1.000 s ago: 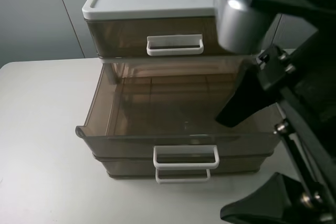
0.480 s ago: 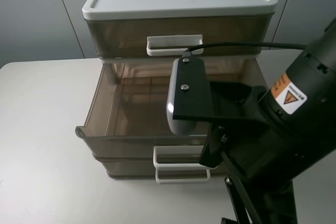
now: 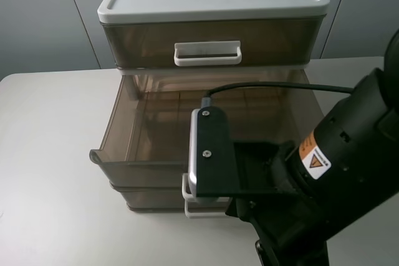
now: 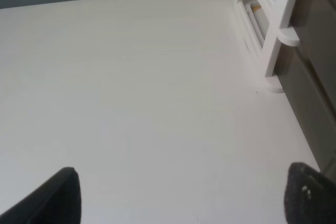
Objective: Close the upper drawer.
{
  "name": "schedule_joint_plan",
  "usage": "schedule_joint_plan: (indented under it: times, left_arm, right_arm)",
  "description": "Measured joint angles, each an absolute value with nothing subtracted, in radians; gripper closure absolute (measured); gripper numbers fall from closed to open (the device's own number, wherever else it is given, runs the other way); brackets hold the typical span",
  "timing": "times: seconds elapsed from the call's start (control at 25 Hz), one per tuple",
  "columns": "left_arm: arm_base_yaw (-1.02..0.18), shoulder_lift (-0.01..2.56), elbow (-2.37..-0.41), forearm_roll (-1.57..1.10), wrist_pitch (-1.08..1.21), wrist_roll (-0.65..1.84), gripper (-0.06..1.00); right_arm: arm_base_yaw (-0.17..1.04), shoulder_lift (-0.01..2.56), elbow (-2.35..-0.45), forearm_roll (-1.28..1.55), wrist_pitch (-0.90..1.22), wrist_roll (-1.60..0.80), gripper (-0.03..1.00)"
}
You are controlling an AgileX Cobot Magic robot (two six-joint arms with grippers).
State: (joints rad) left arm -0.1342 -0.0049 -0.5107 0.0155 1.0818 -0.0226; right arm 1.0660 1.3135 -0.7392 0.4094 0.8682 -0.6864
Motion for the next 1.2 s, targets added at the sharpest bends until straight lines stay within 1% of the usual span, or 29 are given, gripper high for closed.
schedule_joint_plan:
  times: [0.4,0.84,1.2]
  left_arm:
    - [-0.134,-0.005,-0.511,0.016,1.082,-0.023,0.2]
    - [-0.134,-0.005,-0.511,0.016,1.082,-0.023,0.2]
    - [-0.134,-0.005,-0.511,0.016,1.082,-0.017,0.2]
  right_arm:
    - [1.066,1.337,-0.71,0.355,0.786,-0.717,0.27]
    - [1.075,1.338,-0.708,0.307,0.748,-0.715,0.27]
    - [1.085,1.338,-0.705,0.254,0.726,-0.655,0.27]
